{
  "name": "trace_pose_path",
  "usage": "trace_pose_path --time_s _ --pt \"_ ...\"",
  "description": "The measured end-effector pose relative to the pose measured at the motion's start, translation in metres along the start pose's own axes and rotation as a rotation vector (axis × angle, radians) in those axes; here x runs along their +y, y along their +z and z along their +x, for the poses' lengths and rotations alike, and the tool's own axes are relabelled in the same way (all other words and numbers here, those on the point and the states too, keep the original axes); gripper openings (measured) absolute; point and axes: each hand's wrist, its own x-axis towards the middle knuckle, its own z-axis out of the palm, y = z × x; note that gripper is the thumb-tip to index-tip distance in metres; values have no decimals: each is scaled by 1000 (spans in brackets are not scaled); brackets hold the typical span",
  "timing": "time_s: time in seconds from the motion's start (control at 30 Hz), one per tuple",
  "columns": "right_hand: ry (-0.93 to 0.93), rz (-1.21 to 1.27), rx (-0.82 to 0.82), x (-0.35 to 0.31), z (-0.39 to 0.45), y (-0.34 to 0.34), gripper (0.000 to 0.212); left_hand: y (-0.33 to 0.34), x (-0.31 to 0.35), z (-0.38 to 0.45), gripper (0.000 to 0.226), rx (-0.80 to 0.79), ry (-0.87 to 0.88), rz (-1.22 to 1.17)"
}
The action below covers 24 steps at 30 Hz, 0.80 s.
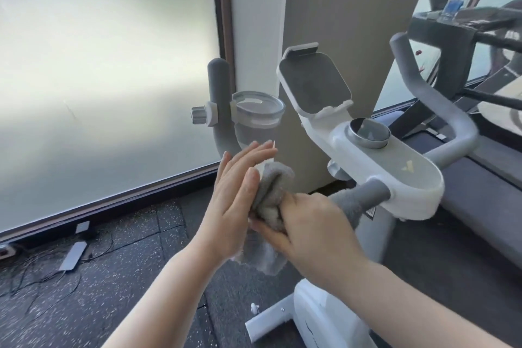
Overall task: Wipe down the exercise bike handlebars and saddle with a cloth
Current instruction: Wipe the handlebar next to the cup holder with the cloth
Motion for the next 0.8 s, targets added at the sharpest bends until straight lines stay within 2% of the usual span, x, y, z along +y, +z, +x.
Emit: trace_pose_path --time_s 0.03,0.1,0.2,0.3,0.43,0.6,0.67,0.8 --pt "-27 -14 75 3 -6 5 44 -1 -2 0 42 21 14 -16" --pt "16 -64 121 -2 -4 9 46 -5 -8 2 42 55 11 -22" --pt "185 -52 33 -33 31 -1 52 -14 -17 8 44 139 -57 -34" --pt "301 40 -6 -42 47 7 49 -20 -15 12 40 217 -97 -100" --pt "255 -138 95 -45 23 11 45 -32 -8 8 41 150 -100 -183" --pt "341 88 -109 -51 101 12 45 -36 -10 12 40 155 -136 -264" --pt "376 158 -132 -52 116 10 41 -36 -7 12 40 130 -135 -285" --pt "266 -66 -32 -56 75 13 43 -47 -8 10 41 97 -139 -226"
